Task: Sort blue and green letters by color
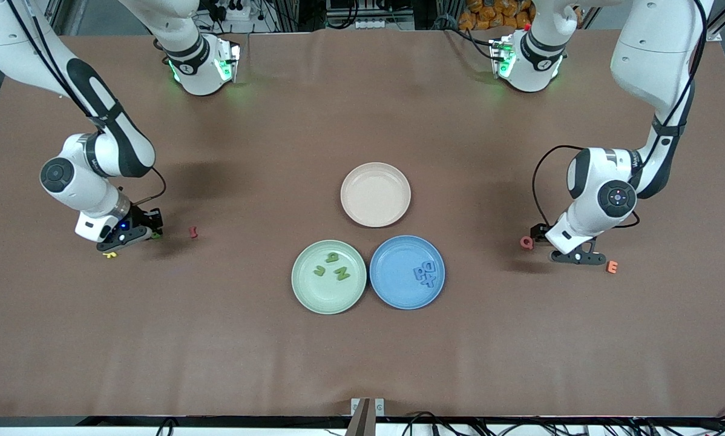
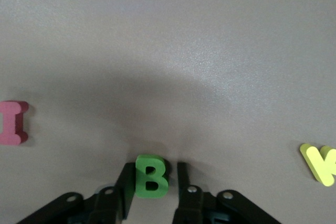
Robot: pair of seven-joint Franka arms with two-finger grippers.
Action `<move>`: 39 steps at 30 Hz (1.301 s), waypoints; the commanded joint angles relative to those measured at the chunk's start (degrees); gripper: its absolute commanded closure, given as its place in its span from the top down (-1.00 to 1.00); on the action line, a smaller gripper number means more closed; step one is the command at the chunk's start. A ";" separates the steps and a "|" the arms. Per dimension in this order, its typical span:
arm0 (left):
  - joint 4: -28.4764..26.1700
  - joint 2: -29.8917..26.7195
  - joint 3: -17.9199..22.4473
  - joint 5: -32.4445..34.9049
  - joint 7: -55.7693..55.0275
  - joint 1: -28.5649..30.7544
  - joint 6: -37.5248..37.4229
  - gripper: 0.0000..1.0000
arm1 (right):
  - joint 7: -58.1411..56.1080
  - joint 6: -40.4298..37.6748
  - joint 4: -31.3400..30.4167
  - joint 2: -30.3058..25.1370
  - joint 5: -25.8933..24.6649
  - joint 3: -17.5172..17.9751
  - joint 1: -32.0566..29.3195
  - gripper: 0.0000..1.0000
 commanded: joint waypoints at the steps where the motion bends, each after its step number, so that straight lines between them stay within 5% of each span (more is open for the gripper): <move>1: -2.44 -2.03 -0.14 1.57 -0.56 0.82 0.92 1.00 | -0.10 0.60 -0.30 0.61 -1.22 0.68 -1.31 -0.90; 9: -2.71 -2.03 -0.23 3.06 -0.29 2.31 1.01 1.00 | 3.22 -0.63 0.22 -1.85 -1.04 1.38 -1.14 -1.00; 20: -2.71 -1.95 -0.23 3.06 -0.12 2.40 1.01 1.00 | 18.95 -13.28 5.76 -3.88 -0.87 9.46 -0.96 -1.00; 33: -2.62 -1.77 -0.31 2.80 -0.29 1.96 1.01 1.00 | 41.27 -15.31 8.75 -3.96 -0.51 18.86 -0.26 -1.00; 39: -2.53 -1.60 -0.31 2.54 -0.56 1.79 1.10 1.00 | 50.94 -15.83 10.24 -3.61 -0.52 20.10 3.77 -1.00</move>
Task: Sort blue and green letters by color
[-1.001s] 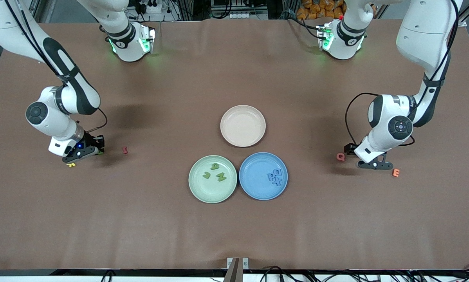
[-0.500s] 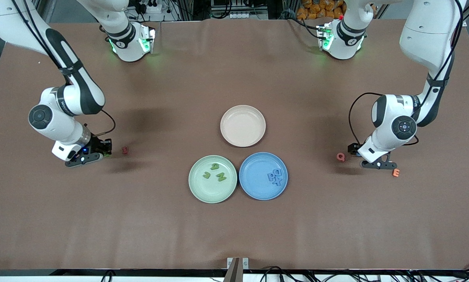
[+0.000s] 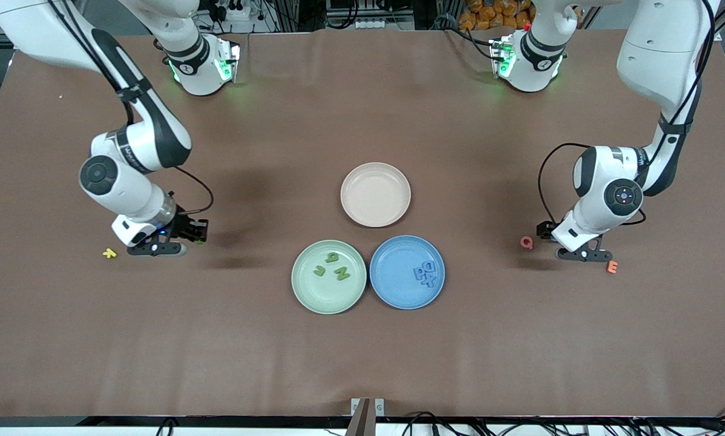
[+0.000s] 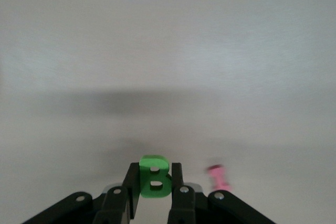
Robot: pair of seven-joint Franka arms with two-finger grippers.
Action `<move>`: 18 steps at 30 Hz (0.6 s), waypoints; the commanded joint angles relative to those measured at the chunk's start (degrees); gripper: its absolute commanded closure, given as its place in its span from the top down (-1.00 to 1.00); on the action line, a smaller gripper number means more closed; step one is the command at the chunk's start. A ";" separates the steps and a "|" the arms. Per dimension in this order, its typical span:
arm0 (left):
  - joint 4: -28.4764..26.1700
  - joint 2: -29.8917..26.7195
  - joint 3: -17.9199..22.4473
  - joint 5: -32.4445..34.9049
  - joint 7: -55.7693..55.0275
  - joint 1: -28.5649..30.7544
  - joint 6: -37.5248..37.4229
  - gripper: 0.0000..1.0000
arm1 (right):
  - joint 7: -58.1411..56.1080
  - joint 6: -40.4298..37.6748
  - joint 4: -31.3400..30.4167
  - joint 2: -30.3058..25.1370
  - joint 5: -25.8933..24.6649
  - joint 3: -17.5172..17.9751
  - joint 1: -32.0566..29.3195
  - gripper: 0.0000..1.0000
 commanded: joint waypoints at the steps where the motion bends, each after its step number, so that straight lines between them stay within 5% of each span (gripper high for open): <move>1: -1.59 -1.31 -0.18 0.94 -0.66 -0.05 1.03 1.00 | 9.73 -1.38 1.98 0.09 -0.43 0.85 3.93 -1.00; 18: -1.50 -0.79 -0.18 0.59 -1.28 -0.13 1.47 1.00 | 32.15 -1.38 10.33 4.30 -0.43 0.77 15.63 -1.00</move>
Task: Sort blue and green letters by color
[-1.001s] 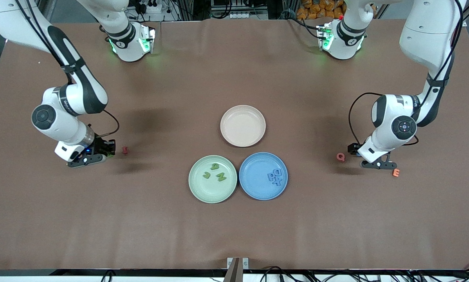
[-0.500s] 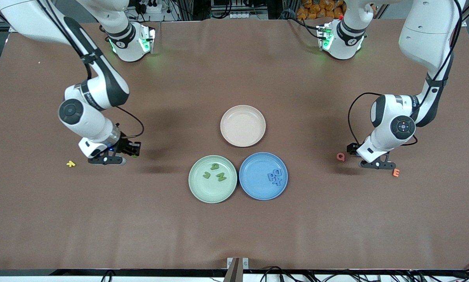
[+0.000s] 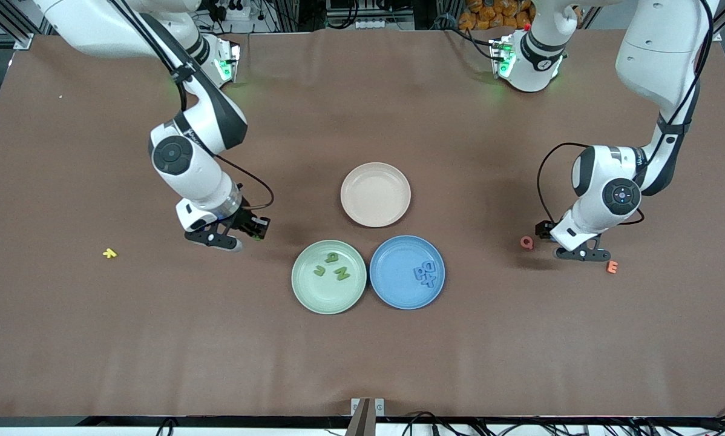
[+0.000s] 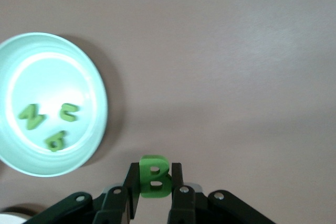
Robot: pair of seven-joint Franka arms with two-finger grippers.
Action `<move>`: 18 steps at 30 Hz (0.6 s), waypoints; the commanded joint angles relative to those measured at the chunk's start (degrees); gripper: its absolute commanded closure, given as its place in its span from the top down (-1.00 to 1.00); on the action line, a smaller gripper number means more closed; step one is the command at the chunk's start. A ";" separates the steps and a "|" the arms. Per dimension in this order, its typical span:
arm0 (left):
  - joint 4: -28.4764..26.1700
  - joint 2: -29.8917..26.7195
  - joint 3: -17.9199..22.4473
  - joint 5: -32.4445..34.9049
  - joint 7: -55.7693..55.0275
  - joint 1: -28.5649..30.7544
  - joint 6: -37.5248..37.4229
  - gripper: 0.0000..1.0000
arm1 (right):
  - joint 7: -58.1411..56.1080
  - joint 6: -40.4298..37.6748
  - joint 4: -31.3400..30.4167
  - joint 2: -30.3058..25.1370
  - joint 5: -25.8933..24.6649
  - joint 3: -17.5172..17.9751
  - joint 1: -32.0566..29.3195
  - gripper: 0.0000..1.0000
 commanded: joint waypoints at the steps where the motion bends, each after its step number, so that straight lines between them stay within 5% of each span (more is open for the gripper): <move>1: -1.12 -0.79 -0.11 0.59 -1.30 -0.02 1.04 1.00 | 5.54 -1.04 3.99 3.04 -0.52 0.04 2.10 -1.00; 4: -1.12 -0.79 -0.11 0.50 -1.30 -0.02 1.04 0.95 | 8.18 -1.04 5.31 4.35 -0.53 -0.04 4.03 -1.00; 12: -1.12 -0.70 -0.11 0.50 -1.30 -0.02 1.04 0.21 | 14.60 -1.83 12.25 9.27 -1.23 -0.75 9.40 -1.00; 18: -1.04 -0.70 -0.11 0.50 -1.38 -0.02 1.04 -0.06 | 16.71 -1.92 16.56 11.83 -1.32 -3.73 14.66 -1.00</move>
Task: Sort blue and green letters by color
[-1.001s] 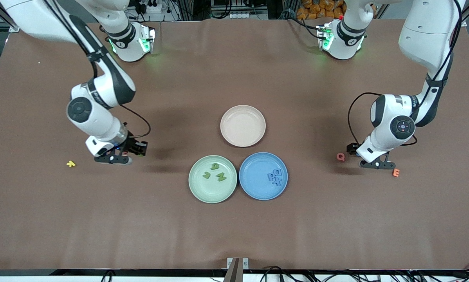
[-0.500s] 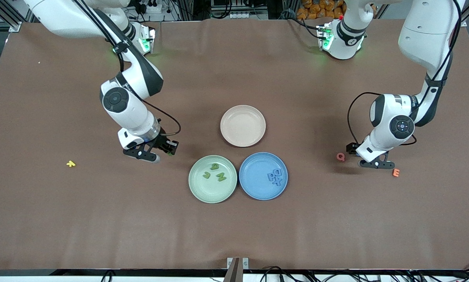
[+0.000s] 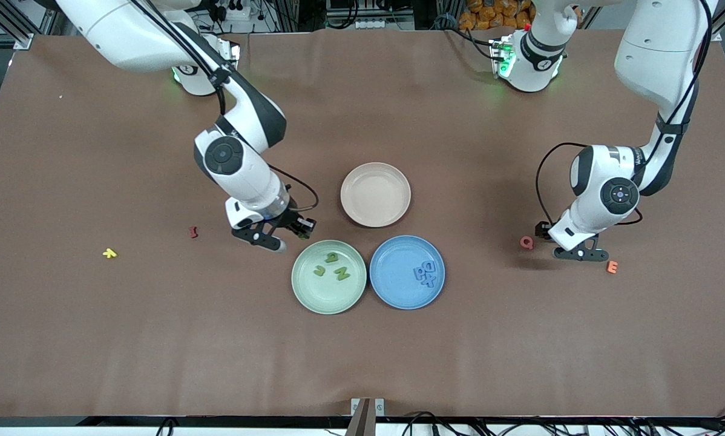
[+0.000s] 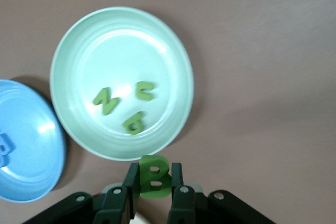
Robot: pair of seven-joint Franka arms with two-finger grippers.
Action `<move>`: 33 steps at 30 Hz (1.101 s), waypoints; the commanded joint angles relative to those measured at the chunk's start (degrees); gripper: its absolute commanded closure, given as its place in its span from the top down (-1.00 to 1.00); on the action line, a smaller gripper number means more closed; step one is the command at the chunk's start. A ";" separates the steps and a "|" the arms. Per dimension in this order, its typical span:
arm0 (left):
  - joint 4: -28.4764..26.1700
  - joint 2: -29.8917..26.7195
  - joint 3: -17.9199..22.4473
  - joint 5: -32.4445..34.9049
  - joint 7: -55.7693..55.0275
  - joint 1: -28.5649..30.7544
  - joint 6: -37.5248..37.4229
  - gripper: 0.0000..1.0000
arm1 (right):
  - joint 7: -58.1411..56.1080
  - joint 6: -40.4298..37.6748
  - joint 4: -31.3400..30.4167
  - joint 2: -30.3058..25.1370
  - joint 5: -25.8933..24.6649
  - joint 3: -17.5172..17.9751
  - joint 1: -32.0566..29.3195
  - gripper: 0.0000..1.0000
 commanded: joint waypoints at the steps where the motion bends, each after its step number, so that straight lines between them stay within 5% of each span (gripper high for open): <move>1: -1.02 -0.32 0.20 0.50 -1.22 0.13 0.92 -0.07 | 2.92 -1.34 6.43 3.90 -1.31 -4.14 5.88 -1.00; 9: -0.84 -0.31 0.20 0.50 -1.22 0.13 0.92 -0.36 | 2.92 -4.67 13.63 7.84 -1.22 -11.18 13.71 -1.00; 20: -0.58 -1.37 0.20 0.50 -0.78 -0.22 0.66 -0.59 | 2.05 -6.44 20.06 13.12 -4.29 -13.12 14.51 -1.00; 33: 1.44 -5.32 0.55 -0.28 -1.04 -3.47 -5.66 -0.61 | 1.43 -6.35 23.84 15.85 -4.38 -13.21 14.51 -1.00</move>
